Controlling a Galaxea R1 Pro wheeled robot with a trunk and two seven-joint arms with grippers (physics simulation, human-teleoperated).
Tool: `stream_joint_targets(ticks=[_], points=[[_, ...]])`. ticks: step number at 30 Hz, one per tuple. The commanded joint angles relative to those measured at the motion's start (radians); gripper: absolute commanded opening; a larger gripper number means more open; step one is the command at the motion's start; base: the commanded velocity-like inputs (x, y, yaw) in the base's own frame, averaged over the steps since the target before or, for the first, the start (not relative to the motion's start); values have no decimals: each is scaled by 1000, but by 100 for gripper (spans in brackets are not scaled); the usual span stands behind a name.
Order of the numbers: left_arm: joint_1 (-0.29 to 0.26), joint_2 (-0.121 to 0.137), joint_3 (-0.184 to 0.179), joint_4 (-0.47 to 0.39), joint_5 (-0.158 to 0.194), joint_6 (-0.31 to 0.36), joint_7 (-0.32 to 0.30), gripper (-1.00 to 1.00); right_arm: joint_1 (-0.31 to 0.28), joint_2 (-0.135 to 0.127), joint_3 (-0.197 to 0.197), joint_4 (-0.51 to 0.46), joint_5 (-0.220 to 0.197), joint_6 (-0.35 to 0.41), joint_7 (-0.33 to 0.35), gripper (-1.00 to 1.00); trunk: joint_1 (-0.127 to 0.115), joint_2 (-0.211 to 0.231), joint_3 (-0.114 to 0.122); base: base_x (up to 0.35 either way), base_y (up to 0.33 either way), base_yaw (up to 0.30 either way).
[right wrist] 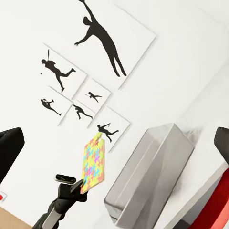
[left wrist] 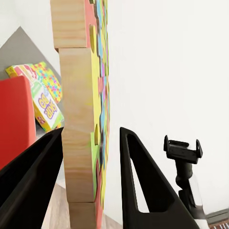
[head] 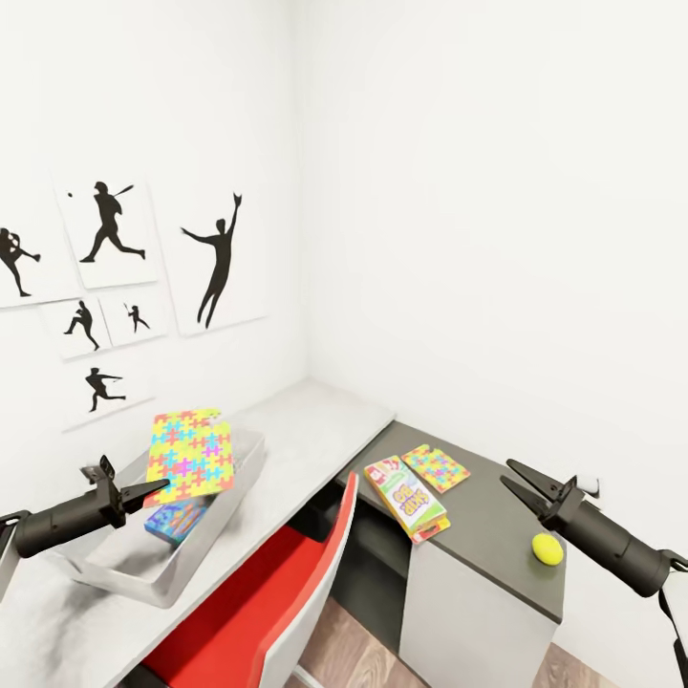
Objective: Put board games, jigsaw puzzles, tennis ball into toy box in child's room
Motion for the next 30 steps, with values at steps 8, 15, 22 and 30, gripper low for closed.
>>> stream_joint_targets(ticks=[8,15,22,30], points=[[0,1,1,0,-1,10,-5,-100,-1,1,-1,-1,3,4,5,100,0,-1,-14,199,80,0],[0,1,1,0,-1,10,-5,-100,-1,1,0,-1,3,4,5,100,0,-1,-17,236,31,0],[0,2,1,0,-1,8,-5,-100,-1,1,0,-1,3,4,5,100,0,-1,-17,215,2,0],[0,2,1,0,-1,7,-5,-100,-1,4,0,-1,3,-2,6,100,0,-1,-17,33,2,0]])
